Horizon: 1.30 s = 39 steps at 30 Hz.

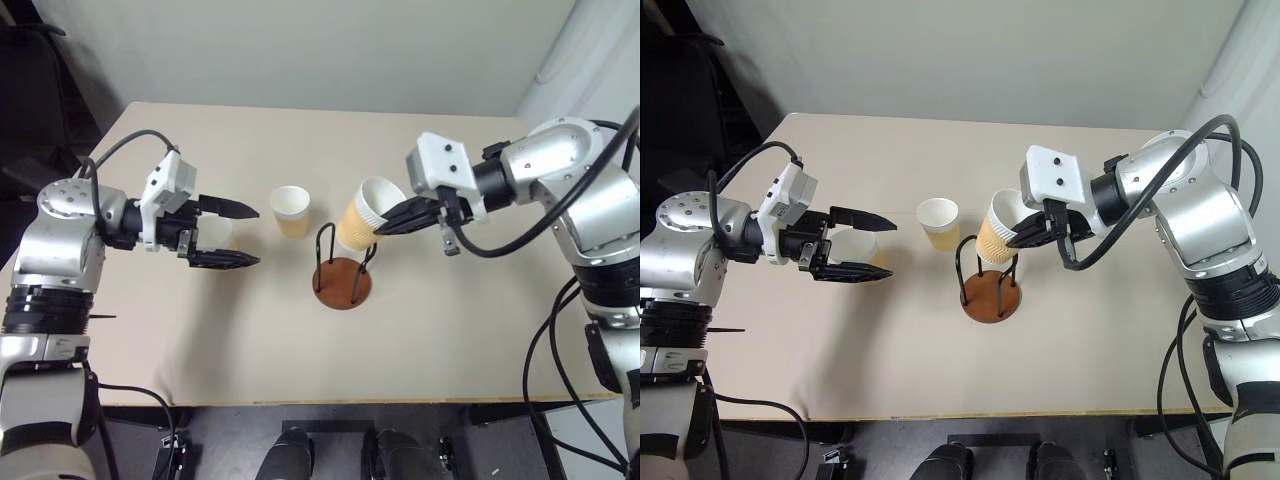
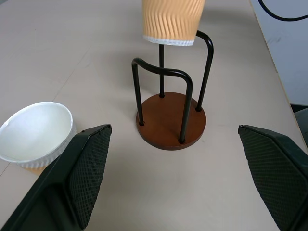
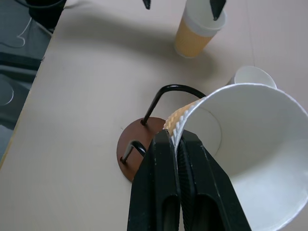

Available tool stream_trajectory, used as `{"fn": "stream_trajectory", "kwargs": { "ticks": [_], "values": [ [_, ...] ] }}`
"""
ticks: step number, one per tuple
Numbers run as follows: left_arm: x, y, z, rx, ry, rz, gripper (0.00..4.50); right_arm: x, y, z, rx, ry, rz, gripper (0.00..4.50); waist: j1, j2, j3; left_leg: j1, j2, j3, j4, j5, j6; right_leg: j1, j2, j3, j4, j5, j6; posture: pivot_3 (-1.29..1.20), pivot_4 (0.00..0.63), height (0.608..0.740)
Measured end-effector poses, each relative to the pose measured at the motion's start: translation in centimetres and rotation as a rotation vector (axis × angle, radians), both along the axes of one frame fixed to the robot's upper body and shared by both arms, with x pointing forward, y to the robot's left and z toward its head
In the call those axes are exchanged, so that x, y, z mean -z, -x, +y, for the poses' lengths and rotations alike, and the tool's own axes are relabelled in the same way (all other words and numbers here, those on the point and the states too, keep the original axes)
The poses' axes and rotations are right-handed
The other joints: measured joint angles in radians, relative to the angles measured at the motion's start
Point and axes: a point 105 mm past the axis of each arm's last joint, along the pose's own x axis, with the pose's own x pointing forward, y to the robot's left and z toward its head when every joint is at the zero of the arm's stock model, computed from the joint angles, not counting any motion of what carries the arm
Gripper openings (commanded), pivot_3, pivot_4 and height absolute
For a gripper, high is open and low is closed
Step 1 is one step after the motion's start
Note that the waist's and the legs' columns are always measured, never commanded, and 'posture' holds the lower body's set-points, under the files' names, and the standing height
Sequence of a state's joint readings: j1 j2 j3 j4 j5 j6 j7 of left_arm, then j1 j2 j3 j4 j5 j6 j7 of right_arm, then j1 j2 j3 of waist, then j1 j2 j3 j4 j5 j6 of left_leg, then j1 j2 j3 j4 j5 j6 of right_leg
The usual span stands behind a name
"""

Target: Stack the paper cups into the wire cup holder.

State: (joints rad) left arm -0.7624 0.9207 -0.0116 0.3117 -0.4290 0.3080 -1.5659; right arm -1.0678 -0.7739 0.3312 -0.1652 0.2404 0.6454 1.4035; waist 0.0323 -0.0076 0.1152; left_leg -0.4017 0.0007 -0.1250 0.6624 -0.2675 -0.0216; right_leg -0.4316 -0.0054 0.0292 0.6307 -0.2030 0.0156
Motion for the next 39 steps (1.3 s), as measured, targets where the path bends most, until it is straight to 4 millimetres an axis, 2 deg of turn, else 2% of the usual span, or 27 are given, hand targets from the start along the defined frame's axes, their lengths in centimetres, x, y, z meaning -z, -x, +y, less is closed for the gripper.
{"fn": "stream_trajectory", "kwargs": {
  "ticks": [9, 28, 33, 36, 39],
  "values": [
    [0.1, 0.0, -0.1, 0.004, 0.002, 0.000, 4.50, 0.3, 0.2, 0.9, -0.049, 0.049, -0.041, 0.06, 0.000, 0.000, 0.000, 0.000, 0.000, 0.000, 0.000, 0.000, 0.001, 0.000, 0.000, 0.000, 0.001, 0.000, -0.001, 0.00, 0.150, 0.740],
    [0.1, 0.0, -0.2, 0.004, 0.004, 0.001, 4.50, 1.3, -0.7, 0.8, -0.112, 0.173, -0.170, 0.06, -0.001, 0.000, 0.000, 0.000, 0.000, 0.000, 0.001, 0.001, 0.001, -0.001, 0.000, 0.000, 0.004, 0.000, -0.001, 0.00, 0.150, 0.740],
    [0.1, -0.1, -0.2, 0.004, 0.004, 0.001, 4.50, 1.5, -0.6, 1.3, -0.139, 0.179, -0.178, 0.06, -0.001, 0.000, 0.000, 0.000, 0.000, 0.000, 0.001, 0.000, 0.002, -0.002, 0.000, 0.000, 0.005, 0.001, -0.001, 0.00, 0.150, 0.740],
    [0.1, -0.1, -0.2, 0.003, 0.004, 0.001, 4.50, 1.6, -0.5, 1.4, -0.146, 0.183, -0.180, 0.63, -0.001, 0.000, 0.000, 0.000, 0.000, 0.000, 0.001, 0.001, 0.002, -0.002, 0.000, 0.000, 0.005, 0.000, -0.001, 0.00, 0.150, 0.740],
    [0.1, -0.1, -0.2, 0.003, 0.003, 0.001, 4.50, 1.6, -0.5, 1.4, -0.147, 0.184, -0.180, 1.56, -0.001, 0.000, 0.000, 0.000, 0.000, 0.000, 0.001, 0.001, 0.002, -0.002, 0.000, 0.000, 0.005, 0.001, -0.001, 0.00, 0.150, 0.740]
  ]
}}
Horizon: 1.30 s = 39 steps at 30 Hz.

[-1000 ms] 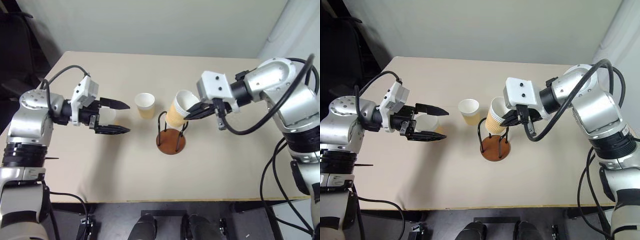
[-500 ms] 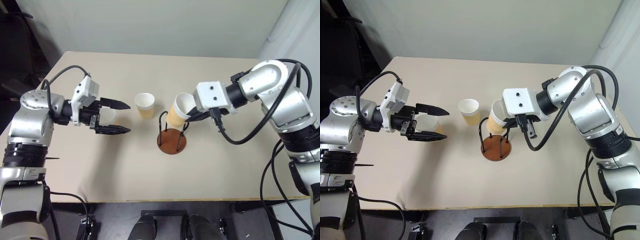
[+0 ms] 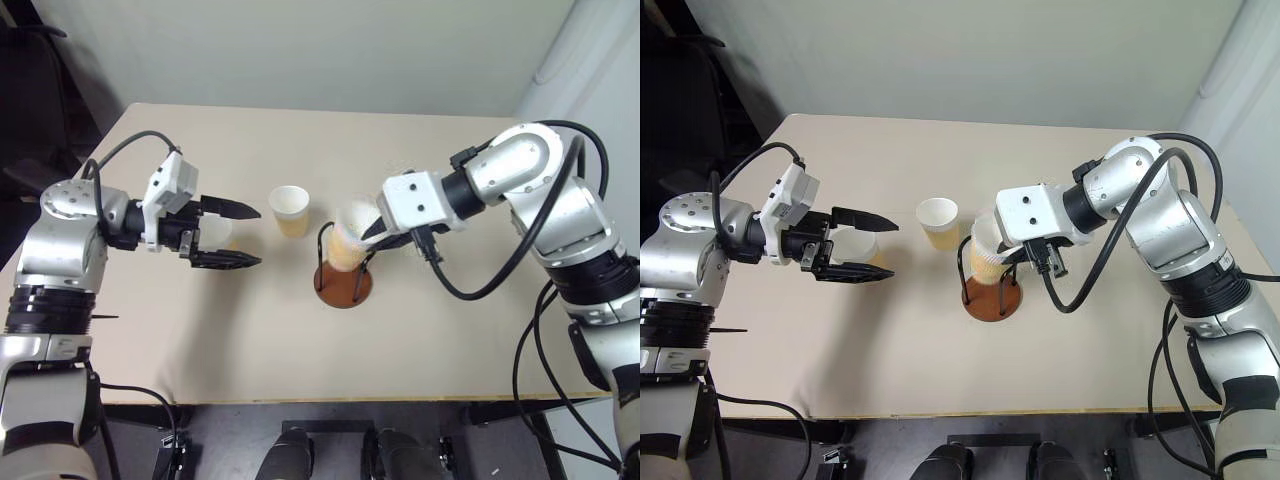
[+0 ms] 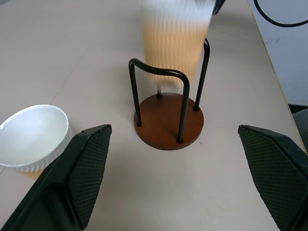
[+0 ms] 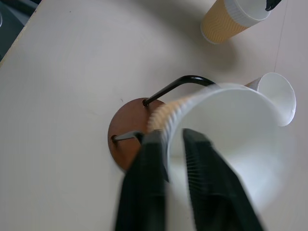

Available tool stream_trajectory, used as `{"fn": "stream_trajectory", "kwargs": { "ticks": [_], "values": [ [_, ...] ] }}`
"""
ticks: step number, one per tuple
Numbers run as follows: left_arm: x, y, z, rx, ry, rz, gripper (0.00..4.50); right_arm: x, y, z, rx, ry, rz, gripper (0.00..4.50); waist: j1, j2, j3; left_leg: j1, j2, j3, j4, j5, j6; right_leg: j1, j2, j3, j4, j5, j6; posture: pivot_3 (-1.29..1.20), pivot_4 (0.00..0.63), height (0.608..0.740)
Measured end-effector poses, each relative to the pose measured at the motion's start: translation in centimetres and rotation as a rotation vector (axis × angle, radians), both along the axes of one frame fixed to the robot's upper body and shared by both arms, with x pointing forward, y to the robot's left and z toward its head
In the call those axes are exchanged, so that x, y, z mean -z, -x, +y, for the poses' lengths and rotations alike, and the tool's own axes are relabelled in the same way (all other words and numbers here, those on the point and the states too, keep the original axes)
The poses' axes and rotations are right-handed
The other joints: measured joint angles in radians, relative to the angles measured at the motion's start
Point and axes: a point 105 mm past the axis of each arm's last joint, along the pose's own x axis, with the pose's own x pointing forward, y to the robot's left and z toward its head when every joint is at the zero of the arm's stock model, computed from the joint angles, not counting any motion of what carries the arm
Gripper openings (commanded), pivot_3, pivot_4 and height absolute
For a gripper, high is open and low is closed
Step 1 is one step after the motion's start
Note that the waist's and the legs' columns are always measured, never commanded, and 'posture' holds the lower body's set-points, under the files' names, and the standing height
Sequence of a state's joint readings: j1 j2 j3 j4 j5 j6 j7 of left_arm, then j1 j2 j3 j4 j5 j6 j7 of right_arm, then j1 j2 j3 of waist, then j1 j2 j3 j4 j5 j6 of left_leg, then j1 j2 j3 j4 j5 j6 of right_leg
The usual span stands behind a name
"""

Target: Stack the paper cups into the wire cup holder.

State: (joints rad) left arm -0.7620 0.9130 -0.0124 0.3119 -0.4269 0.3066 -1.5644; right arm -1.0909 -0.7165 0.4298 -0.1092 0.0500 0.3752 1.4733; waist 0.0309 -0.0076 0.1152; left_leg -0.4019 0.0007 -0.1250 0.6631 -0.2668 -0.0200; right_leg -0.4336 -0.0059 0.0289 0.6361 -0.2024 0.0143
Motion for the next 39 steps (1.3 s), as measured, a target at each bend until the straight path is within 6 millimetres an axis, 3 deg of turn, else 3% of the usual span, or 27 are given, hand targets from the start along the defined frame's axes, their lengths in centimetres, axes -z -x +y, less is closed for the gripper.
{"fn": "stream_trajectory", "kwargs": {
  "ticks": [8, 13, 18, 22, 30, 39],
  "values": [
    [0.0, 0.0, 0.0, -0.002, -0.001, 0.002, 4.50, 0.1, 0.2, 0.8, -0.003, -0.033, 0.034, 4.47, -0.001, 0.000, 0.000, 0.000, 0.000, 0.000, 0.000, 0.001, -0.001, 0.000, 0.000, 0.000, 0.001, 0.000, 0.000, 0.00, 0.150, 0.740],
    [0.2, -0.7, 0.3, -0.064, -0.023, -0.015, 4.50, -1.2, 0.1, 0.7, 0.067, -0.151, 0.106, 4.47, 0.000, 0.000, 0.000, 0.000, 0.000, 0.000, 0.000, 0.001, -0.002, 0.000, 0.000, 0.000, 0.000, 0.000, 0.000, 0.00, 0.150, 0.740],
    [0.2, -1.4, 0.5, -0.109, -0.079, -0.071, 4.50, -3.8, -0.2, -0.3, 0.184, -0.352, 0.182, 4.47, 0.000, 0.000, 0.000, 0.000, 0.000, 0.000, 0.000, 0.002, -0.003, -0.001, 0.000, 0.000, 0.000, 0.000, -0.001, 0.00, 0.150, 0.740],
    [-0.3, -3.8, 0.9, -0.215, -0.197, -0.195, 4.50, -5.4, -0.2, -1.6, 0.259, -0.447, 0.197, 4.47, 0.004, 0.000, 0.000, 0.000, -0.001, 0.000, 0.000, 0.003, -0.003, -0.001, -0.001, 0.000, 0.001, 0.000, 0.000, 0.00, 0.150, 0.740],
    [-1.1, -8.0, 1.0, -0.303, -0.477, -0.491, 4.50, -4.9, -0.2, -3.1, 0.337, -0.475, 0.212, 4.47, 0.001, 0.000, 0.000, -0.001, -0.001, 0.000, 0.000, 0.003, -0.002, -0.001, -0.001, 0.000, 0.000, 0.001, 0.000, 0.00, 0.150, 0.740],
    [-0.3, -8.6, 0.2, -0.231, -0.566, -0.536, 4.50, -5.0, 0.0, -3.3, 0.344, -0.482, 0.212, 4.47, 0.001, 0.000, 0.000, -0.003, -0.001, 0.000, -0.001, 0.003, -0.003, -0.002, 0.000, 0.000, -0.004, 0.001, 0.001, 0.00, 0.150, 0.740]
  ]
}}
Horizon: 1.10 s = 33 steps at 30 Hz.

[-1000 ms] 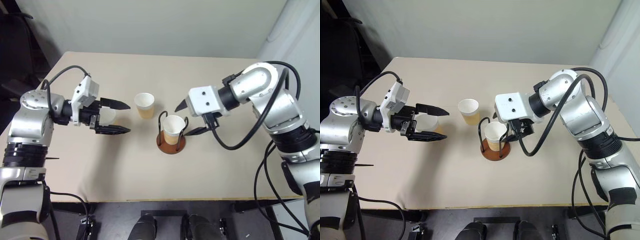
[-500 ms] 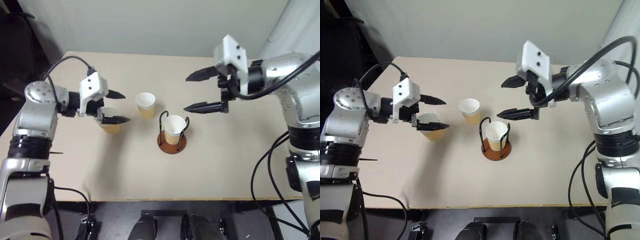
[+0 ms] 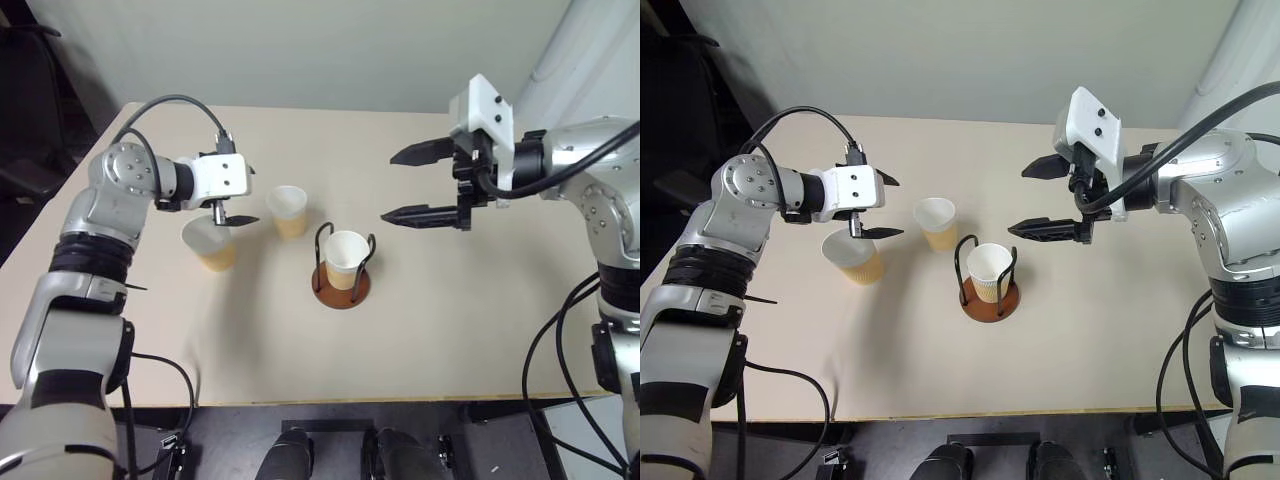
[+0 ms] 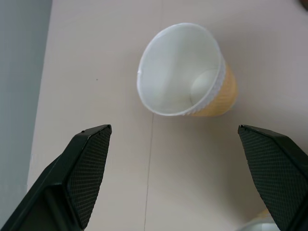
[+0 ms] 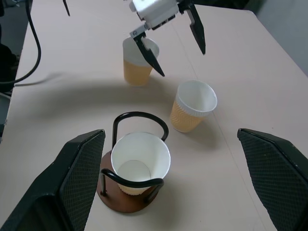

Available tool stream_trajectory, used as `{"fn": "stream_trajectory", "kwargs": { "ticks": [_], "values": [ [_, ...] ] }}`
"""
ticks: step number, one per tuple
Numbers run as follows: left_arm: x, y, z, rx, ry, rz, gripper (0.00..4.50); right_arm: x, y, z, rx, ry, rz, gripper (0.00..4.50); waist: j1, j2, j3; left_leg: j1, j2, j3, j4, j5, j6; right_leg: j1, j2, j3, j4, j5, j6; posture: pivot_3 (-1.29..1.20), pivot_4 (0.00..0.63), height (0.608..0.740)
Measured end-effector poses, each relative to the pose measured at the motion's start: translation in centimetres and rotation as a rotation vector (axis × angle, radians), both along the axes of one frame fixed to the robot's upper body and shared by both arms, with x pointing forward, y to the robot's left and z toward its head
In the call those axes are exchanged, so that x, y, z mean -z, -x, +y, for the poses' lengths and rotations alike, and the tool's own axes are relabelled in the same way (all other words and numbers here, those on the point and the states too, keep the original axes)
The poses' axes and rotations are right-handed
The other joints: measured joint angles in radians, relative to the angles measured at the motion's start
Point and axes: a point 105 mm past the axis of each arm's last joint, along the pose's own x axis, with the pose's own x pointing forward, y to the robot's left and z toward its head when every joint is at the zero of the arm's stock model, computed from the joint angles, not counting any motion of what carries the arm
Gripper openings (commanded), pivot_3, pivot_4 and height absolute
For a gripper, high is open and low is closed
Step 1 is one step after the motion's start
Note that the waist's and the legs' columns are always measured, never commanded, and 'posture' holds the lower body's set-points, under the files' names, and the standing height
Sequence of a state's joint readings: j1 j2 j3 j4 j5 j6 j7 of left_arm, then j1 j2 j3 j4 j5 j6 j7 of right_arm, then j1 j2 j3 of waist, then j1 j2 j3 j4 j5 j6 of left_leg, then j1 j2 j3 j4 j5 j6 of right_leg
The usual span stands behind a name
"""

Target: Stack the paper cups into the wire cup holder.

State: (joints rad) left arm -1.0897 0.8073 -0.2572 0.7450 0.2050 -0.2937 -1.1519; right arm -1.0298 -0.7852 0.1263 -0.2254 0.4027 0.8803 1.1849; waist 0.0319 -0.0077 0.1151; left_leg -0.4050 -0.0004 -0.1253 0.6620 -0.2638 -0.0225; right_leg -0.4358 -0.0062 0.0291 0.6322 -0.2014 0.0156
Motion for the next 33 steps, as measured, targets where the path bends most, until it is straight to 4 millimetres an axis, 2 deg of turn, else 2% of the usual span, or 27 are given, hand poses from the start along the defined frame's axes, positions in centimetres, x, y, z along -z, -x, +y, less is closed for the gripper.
{"fn": "stream_trajectory", "kwargs": {
  "ticks": [14, 26, 29, 33],
  "values": [
    [1.5, 0.1, -1.3, 0.085, -0.087, 0.014, 4.50, 0.3, 0.1, -0.3, 0.000, 0.003, 0.019, 4.47, 0.001, 0.000, 0.000, -0.002, 0.000, 0.000, 0.001, 0.001, 0.002, 0.000, 0.000, 0.000, -0.002, 0.002, 0.003, 0.00, 0.150, 0.740],
    [2.9, -1.1, -2.4, 0.101, -0.147, -0.031, 4.50, 0.5, 0.2, -0.4, 0.002, 0.008, 0.016, 4.47, 0.002, 0.000, 0.000, -0.002, 0.000, 0.000, 0.002, 0.001, 0.002, 0.000, 0.000, 0.000, -0.002, 0.002, 0.003, 0.00, 0.150, 0.740],
    [3.4, -1.1, -2.5, 0.112, -0.162, -0.023, 3.91, 0.6, 0.2, -0.5, 0.006, 0.011, 0.020, 4.50, 0.003, 0.000, 0.000, -0.002, 0.000, 0.000, 0.002, 0.001, 0.002, 0.000, 0.000, 0.000, -0.002, 0.002, 0.003, 0.00, 0.150, 0.740],
    [3.9, -1.0, -2.6, 0.129, -0.190, -0.008, 2.50, 0.7, 0.2, -0.6, 0.009, 0.013, 0.020, 4.50, 0.003, 0.000, 0.000, -0.002, -0.001, 0.000, 0.002, 0.001, 0.002, 0.000, 0.000, 0.000, -0.002, 0.002, 0.004, 0.00, 0.150, 0.740]
  ]
}}
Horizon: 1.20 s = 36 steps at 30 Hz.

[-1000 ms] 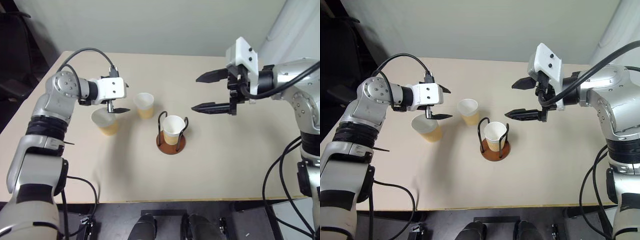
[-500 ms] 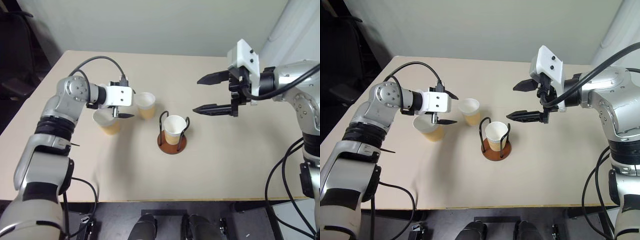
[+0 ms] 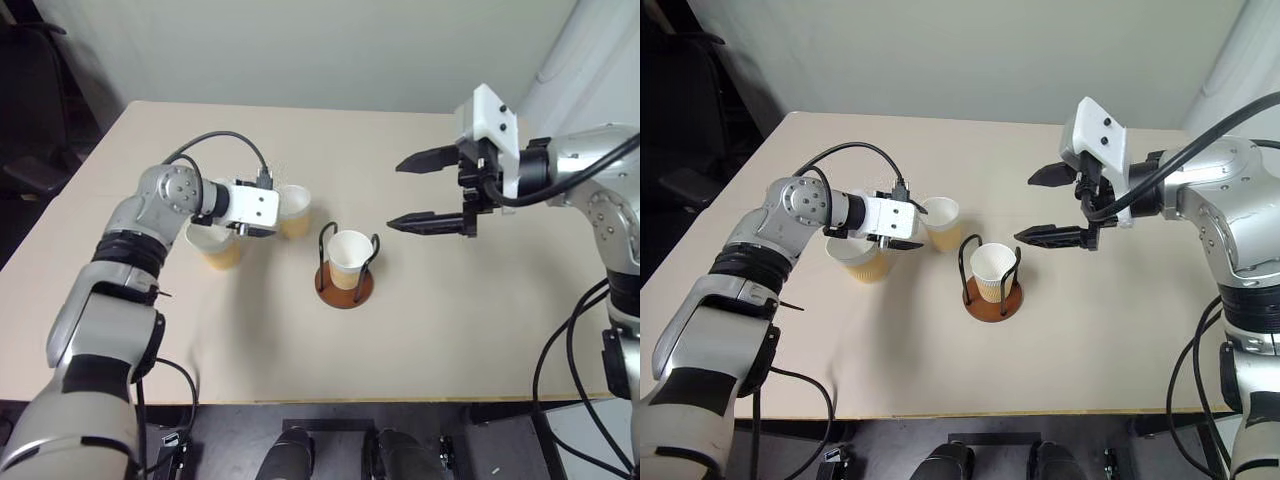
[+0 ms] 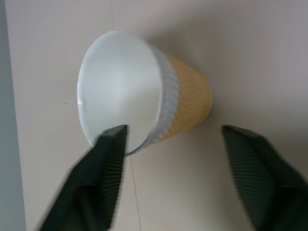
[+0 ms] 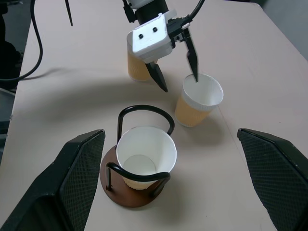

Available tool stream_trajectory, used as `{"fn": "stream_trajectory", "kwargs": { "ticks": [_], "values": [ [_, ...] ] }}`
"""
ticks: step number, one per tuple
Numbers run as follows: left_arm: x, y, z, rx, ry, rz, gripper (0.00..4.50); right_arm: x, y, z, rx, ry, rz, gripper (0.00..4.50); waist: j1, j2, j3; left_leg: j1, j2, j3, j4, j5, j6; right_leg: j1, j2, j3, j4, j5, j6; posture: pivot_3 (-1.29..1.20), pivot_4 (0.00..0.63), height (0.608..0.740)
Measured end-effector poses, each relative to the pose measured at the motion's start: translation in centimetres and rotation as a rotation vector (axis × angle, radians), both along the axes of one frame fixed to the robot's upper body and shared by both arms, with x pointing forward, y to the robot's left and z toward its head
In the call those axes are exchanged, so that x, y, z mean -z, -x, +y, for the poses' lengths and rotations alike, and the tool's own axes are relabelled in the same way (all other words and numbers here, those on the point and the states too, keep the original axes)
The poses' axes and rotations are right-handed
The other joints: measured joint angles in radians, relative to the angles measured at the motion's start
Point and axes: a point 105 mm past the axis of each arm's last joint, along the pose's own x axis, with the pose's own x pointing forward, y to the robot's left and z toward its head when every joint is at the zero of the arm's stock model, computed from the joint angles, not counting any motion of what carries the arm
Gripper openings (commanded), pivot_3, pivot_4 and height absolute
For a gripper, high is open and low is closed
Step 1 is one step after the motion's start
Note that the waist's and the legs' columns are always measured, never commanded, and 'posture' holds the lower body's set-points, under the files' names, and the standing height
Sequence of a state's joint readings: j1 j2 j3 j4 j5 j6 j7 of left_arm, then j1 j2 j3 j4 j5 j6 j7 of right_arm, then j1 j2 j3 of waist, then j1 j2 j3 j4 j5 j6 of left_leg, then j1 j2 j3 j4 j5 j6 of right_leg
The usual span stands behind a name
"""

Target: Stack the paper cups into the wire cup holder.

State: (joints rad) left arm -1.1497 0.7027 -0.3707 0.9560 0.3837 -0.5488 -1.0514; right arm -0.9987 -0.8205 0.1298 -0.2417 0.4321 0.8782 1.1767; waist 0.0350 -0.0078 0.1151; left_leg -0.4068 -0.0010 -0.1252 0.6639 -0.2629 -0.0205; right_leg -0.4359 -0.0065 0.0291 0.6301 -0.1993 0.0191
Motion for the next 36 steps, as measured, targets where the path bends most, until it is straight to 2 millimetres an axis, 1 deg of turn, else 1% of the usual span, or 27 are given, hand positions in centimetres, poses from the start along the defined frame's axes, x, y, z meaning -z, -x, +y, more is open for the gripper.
{"fn": "stream_trajectory", "kwargs": {
  "ticks": [2, 5, 6, 7, 10, 17, 20, 22, 26, 28, 30, 32, 34, 36],
  "values": [
    [0.1, 0.1, 0.0, 0.007, -0.013, 0.007, 1.74, 0.0, 0.0, 0.0, 0.002, 0.001, -0.001, 4.50, 0.000, 0.000, 0.000, 0.000, 0.000, 0.000, 0.000, 0.000, 0.000, 0.000, 0.000, 0.000, 0.000, 0.000, 0.000, 0.00, 0.150, 0.740],
    [0.3, 0.2, 0.0, 0.021, -0.029, 0.022, 0.68, 0.0, 0.0, -0.1, 0.005, 0.003, -0.002, 4.50, 0.000, 0.000, 0.000, 0.000, 0.000, 0.000, 0.000, 0.000, 0.000, 0.000, 0.000, 0.000, 0.000, 0.000, 0.001, 0.00, 0.150, 0.740],
    [0.4, 0.3, 0.1, 0.024, -0.033, 0.029, 0.41, 0.0, 0.0, -0.1, 0.005, 0.003, -0.002, 4.50, 0.000, 0.000, 0.000, 0.000, 0.000, 0.000, 0.000, 0.000, 0.000, 0.000, 0.000, 0.000, 0.000, 0.000, 0.001, 0.00, 0.150, 0.740],
    [0.5, 0.3, 0.1, 0.024, -0.037, 0.037, 0.01, 0.0, 0.0, -0.1, 0.005, 0.004, -0.002, 4.50, 0.000, 0.000, 0.000, 0.000, 0.000, 0.000, 0.000, 0.000, 0.000, 0.000, 0.000, 0.000, 0.000, 0.000, 0.001, 0.00, 0.150, 0.740],
    [0.3, 0.5, 0.1, 0.037, -0.052, 0.060, 0.01, 0.0, 0.0, -0.2, 0.004, 0.007, -0.005, 4.50, 0.001, 0.000, 0.000, -0.001, 0.000, 0.000, 0.001, 0.000, 0.001, 0.000, 0.000, 0.000, 0.000, 0.001, 0.001, 0.00, 0.150, 0.740],
    [-1.6, 0.9, 0.3, 0.052, -0.088, 0.104, 0.01, 0.0, 0.0, -0.3, -0.001, 0.013, -0.006, 4.50, 0.001, 0.000, 0.000, -0.002, 0.000, 0.000, 0.001, 0.000, 0.002, -0.001, 0.000, 0.000, -0.001, 0.001, 0.002, 0.00, 0.150, 0.740],
    [-2.4, 1.2, 0.5, 0.051, -0.084, 0.158, 0.01, 0.0, 0.1, -0.3, -0.004, 0.018, -0.007, 4.50, 0.001, 0.000, 0.000, -0.003, 0.000, 0.000, 0.002, 0.000, 0.002, -0.002, 0.000, 0.000, -0.001, 0.001, 0.002, 0.00, 0.150, 0.740],
    [-3.4, 1.4, 0.4, 0.052, -0.078, 0.178, 0.01, 0.0, 0.1, -0.6, -0.001, 0.026, -0.007, 4.50, 0.002, 0.000, 0.000, -0.005, 0.000, 0.000, 0.002, -0.001, 0.003, -0.003, 0.000, 0.000, -0.001, 0.001, 0.002, 0.00, 0.150, 0.740],
    [-6.1, 1.8, -0.1, 0.067, -0.079, 0.213, 0.01, 0.2, 0.2, -1.3, 0.005, 0.050, 0.006, 4.50, 0.003, 0.000, 0.000, -0.011, -0.001, 0.000, 0.004, -0.001, 0.004, -0.008, -0.001, 0.000, -0.002, 0.002, 0.004, 0.00, 0.150, 0.740],
    [-8.4, 2.0, -1.0, 0.085, -0.063, 0.214, 0.01, 0.3, 0.2, -1.8, 0.008, 0.064, 0.019, 4.50, 0.005, -0.001, 0.000, -0.013, -0.001, 0.000, 0.004, -0.001, 0.005, -0.010, -0.002, 0.000, -0.003, 0.003, 0.005, 0.00, 0.150, 0.740],
    [-11.1, 2.3, -2.6, 0.119, -0.035, 0.175, 0.01, 0.4, 0.2, -2.1, 0.007, 0.074, 0.029, 4.50, 0.006, -0.001, 0.000, -0.014, -0.002, 0.001, 0.004, -0.002, 0.007, -0.009, -0.003, 0.000, -0.004, 0.004, 0.005, 0.00, 0.150, 0.740],
    [-13.0, 2.5, -4.1, 0.156, -0.017, 0.140, 0.01, 0.6, 0.2, -2.3, 0.002, 0.080, 0.041, 4.50, 0.006, -0.001, 0.000, -0.013, -0.003, 0.003, 0.004, -0.005, 0.012, -0.009, -0.004, 0.000, -0.004, 0.004, 0.006, 0.00, 0.150, 0.740],
    [-13.8, 2.7, -5.0, 0.177, -0.009, 0.129, 0.01, 0.7, 0.3, -2.3, -0.005, 0.086, 0.048, 4.50, 0.003, 0.001, 0.000, -0.013, -0.003, 0.003, 0.004, -0.005, 0.012, -0.009, -0.005, 0.001, -0.004, 0.004, 0.007, 0.00, 0.150, 0.740],
    [-13.8, 2.8, -6.0, 0.192, -0.004, 0.152, 0.01, 0.9, 0.3, -2.6, 0.000, 0.094, 0.058, 4.50, 0.003, 0.001, 0.000, -0.014, -0.003, 0.003, 0.004, -0.004, 0.013, -0.010, -0.005, 0.001, -0.004, 0.005, 0.008, 0.00, 0.150, 0.740]
  ]
}}
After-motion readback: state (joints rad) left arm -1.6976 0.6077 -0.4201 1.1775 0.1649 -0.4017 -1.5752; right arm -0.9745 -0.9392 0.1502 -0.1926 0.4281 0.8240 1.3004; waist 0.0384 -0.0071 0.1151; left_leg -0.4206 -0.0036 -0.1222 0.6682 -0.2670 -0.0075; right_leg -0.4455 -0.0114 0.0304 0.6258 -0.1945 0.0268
